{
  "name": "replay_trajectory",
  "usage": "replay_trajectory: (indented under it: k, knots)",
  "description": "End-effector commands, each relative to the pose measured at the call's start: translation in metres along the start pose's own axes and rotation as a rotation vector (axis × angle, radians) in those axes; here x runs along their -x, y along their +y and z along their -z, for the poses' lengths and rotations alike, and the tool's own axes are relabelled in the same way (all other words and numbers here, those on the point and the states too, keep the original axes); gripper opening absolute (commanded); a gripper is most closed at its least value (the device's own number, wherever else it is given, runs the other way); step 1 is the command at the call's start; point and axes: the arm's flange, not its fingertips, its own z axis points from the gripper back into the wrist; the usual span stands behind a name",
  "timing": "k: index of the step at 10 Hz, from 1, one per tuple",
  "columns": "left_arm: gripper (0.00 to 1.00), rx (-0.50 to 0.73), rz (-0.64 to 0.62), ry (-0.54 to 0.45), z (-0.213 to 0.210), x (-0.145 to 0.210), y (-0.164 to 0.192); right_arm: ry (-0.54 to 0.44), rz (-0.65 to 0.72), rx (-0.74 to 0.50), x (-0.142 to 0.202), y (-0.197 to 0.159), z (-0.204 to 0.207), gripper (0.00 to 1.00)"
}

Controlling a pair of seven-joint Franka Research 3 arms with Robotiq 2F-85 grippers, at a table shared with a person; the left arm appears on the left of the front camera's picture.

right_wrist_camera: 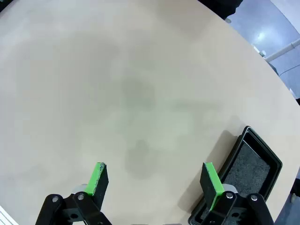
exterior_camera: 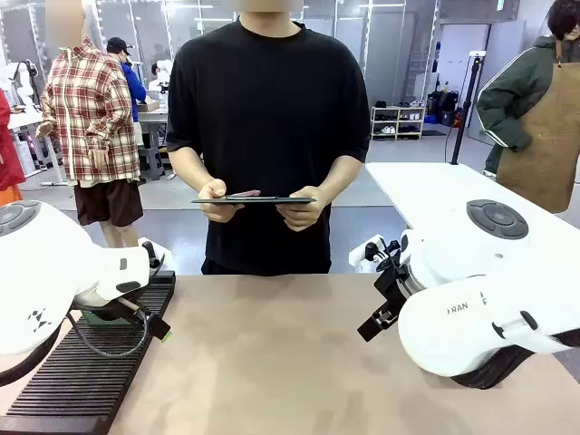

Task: Inspect the PCB.
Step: Pick up the Blank PCB and present it to the human.

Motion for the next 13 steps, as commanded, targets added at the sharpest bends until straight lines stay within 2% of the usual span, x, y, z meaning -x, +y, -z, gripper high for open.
replay_trajectory:
  k: [1,10,11,12,13]
  knots:
    - [1.0,0.0,0.0,0.0,0.0,0.0,0.0,0.0,0.0,0.0,0.0,0.0,0.0,1.0]
    - [1.0,0.0,0.001,0.0,0.0,0.0,0.0,0.0,-0.002,0.0,0.0,0.0,0.0,1.0]
    - [1.0,-0.006,-0.015,0.014,-0.02,-0.015,0.008,-0.03,-0.003,-0.002,-0.01,-0.012,-0.027,1.0]
    - [1.0,0.004,-0.01,0.066,-0.04,-0.022,0.017,-0.011,0.006,-0.044,-0.014,-0.023,-0.05,1.0]
    - [1.0,0.109,-0.026,0.092,-0.064,-0.025,0.026,0.013,0.022,-0.112,-0.013,-0.035,-0.074,1.0]
